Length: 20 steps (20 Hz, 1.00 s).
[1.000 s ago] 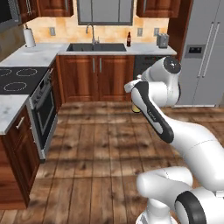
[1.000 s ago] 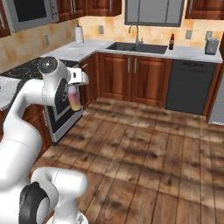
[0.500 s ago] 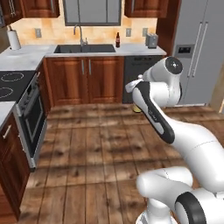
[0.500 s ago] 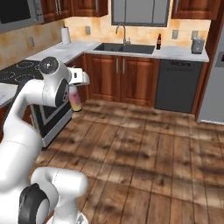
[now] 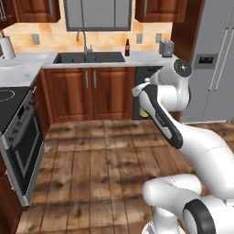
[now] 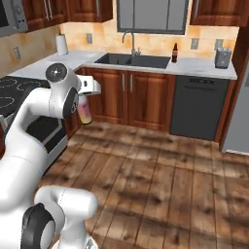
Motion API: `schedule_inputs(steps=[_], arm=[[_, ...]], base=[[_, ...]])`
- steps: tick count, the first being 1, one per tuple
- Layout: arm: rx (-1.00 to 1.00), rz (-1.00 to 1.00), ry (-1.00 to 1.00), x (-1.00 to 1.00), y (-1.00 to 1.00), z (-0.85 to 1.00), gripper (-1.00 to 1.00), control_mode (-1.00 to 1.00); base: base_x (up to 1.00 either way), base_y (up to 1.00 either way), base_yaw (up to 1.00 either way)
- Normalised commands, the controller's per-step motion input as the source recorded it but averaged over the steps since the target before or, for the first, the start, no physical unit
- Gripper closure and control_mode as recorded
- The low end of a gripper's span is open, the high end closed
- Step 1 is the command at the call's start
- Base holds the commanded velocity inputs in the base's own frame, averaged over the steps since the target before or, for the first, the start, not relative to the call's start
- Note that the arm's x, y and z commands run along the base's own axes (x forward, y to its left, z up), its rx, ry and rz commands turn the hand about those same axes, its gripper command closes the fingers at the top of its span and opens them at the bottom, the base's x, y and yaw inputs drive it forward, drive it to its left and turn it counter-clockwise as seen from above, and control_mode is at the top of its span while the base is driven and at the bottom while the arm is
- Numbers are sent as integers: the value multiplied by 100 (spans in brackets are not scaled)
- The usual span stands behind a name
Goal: Place the large bottle from the dining counter next to the other large bottle outside the sink, and place the small bottle from the dining counter next to the other small bottle inside the sink.
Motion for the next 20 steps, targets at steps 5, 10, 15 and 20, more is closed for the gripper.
schedule_inputs(steps=[5, 10, 15, 20], arm=[[0, 0, 0, 0, 0, 0, 100, 100], [0, 0, 0, 0, 0, 0, 100, 100], [0, 0, 0, 0, 0, 0, 100, 100], [0, 0, 0, 0, 0, 0, 100, 100]], base=[[100, -25, 0], [100, -31, 0], [100, -37, 0], [100, -44, 0]])
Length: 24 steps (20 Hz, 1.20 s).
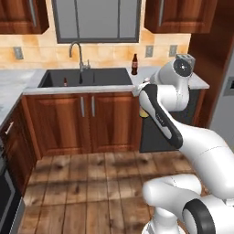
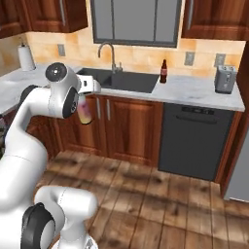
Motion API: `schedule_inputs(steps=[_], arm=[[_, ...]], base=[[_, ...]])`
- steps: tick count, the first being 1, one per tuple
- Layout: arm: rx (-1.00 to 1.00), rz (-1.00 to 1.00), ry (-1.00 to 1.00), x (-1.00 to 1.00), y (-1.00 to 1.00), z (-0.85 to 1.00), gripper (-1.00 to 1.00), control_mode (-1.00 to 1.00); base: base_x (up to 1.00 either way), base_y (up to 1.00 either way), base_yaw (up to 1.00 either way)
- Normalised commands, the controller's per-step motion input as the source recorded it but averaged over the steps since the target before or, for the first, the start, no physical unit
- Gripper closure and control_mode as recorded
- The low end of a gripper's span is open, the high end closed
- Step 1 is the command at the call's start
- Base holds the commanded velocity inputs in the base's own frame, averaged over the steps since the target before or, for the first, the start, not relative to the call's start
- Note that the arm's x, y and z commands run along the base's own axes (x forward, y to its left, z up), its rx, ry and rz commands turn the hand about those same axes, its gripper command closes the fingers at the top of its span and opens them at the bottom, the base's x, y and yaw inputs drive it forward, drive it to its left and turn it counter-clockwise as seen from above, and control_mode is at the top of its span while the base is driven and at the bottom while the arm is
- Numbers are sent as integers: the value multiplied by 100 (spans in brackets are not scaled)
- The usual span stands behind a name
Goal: Place the large bottle from the dining counter next to the other large bottle outside the sink, and place the small bottle from the dining counter next to the other small bottle inside the sink.
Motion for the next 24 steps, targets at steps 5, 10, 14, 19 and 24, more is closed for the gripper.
schedule_inputs(steps=[5, 10, 14, 19, 24], arm=[[0, 0, 0, 0, 0, 0, 100, 100], [0, 0, 0, 0, 0, 0, 100, 100], [0, 0, 0, 0, 0, 0, 100, 100], [0, 0, 0, 0, 0, 0, 100, 100], [0, 0, 0, 0, 0, 0, 100, 100]], base=[[100, -43, 0], [100, -39, -1], [98, -40, -2], [87, -36, -5], [93, -32, -3]])
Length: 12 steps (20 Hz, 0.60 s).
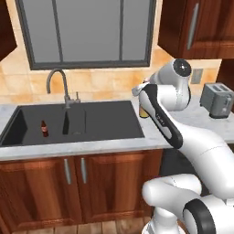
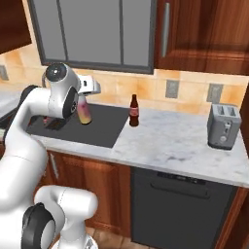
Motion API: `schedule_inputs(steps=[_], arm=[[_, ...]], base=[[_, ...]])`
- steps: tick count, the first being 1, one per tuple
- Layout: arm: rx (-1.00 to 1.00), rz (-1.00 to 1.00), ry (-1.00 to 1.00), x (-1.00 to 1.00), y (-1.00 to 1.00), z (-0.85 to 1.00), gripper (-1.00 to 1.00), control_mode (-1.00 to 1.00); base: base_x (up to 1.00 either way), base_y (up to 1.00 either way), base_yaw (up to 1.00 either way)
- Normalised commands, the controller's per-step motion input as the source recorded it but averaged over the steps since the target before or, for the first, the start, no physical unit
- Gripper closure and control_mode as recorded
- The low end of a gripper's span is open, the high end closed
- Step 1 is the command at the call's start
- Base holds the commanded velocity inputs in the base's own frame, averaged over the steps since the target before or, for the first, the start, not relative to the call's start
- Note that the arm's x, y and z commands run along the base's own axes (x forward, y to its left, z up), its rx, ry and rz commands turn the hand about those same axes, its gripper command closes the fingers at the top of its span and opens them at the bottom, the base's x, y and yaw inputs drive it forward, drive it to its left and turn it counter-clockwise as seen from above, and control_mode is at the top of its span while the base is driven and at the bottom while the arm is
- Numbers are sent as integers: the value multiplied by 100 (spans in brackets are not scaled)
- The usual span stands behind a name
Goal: Place the large bottle from the dining counter next to the other large bottle outside the sink, and place the small bottle from the dining counter next to the other small bottle inside the sink.
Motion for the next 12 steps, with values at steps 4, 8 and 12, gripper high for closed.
schedule_inputs(steps=[4, 8, 12], arm=[[0, 0, 0, 0, 0, 0, 100, 100], [0, 0, 0, 0, 0, 0, 100, 100], [0, 0, 0, 0, 0, 0, 100, 100]], base=[[92, -30, -3], [99, -26, -3], [99, -31, -2]])
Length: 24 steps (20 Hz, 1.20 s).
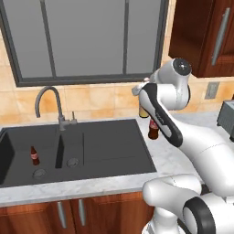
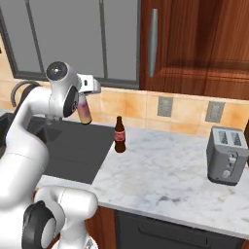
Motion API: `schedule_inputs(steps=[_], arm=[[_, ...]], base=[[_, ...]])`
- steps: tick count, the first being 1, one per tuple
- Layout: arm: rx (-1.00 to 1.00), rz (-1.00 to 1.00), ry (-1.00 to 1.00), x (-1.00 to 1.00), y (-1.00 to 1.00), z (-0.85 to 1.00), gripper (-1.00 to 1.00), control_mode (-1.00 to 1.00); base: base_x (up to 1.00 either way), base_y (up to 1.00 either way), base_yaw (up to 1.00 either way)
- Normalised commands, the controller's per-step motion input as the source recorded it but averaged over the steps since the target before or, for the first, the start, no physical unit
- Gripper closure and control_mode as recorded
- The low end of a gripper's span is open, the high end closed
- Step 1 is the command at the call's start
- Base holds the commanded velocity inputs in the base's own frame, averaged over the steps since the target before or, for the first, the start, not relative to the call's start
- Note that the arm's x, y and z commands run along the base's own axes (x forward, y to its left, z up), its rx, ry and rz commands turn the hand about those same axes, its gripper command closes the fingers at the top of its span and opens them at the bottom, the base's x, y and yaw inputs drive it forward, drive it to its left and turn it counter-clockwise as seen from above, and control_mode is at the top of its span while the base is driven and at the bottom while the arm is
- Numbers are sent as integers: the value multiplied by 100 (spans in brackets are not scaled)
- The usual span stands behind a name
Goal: Place the large bottle from the dining counter next to the other large bottle outside the sink, and place the small bottle from the dining counter next to the other small bottle inside the sink.
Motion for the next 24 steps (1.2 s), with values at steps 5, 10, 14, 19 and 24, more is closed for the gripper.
schedule_inputs(steps=[5, 10, 14, 19, 24], arm=[[0, 0, 0, 0, 0, 0, 100, 100], [0, 0, 0, 0, 0, 0, 100, 100], [0, 0, 0, 0, 0, 0, 100, 100], [0, 0, 0, 0, 0, 0, 100, 100], [0, 0, 0, 0, 0, 0, 100, 100]], base=[[69, -37, -5], [6, -13, -18], [0, 0, -23], [0, 0, -23], [7, 2, -22]])
